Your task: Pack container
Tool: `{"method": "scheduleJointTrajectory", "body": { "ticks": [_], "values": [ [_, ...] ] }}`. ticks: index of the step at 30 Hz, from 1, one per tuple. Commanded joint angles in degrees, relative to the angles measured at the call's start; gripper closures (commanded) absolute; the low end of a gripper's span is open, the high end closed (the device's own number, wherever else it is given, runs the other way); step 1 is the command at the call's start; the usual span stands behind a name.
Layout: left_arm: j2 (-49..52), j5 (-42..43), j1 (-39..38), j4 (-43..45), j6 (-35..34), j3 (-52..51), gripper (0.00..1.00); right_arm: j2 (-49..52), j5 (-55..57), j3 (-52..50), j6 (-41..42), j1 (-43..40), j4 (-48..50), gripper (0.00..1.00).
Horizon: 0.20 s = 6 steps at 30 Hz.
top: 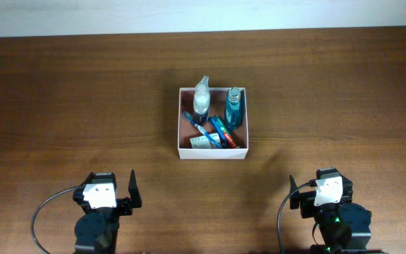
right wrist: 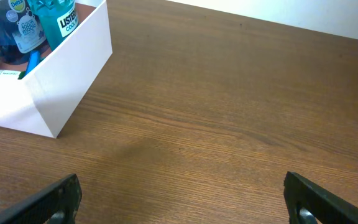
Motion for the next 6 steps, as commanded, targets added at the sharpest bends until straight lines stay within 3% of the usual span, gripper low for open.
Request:
{"method": "scheduleJointTrajectory", "body": {
  "ticks": [1,6],
  "values": [
    [-0.55,-0.39,0.22,0.20,1.05,-0.61,0.00,-0.22,-0.11,-0.42,-0.20,0.24,-0.02,0.01],
    [-0.55,-0.39,0.22,0.20,1.07,-0.61,0.00,-0.22,-0.11,-0.42,-0.20,0.24,-0.04,0.01]
  ]
}}
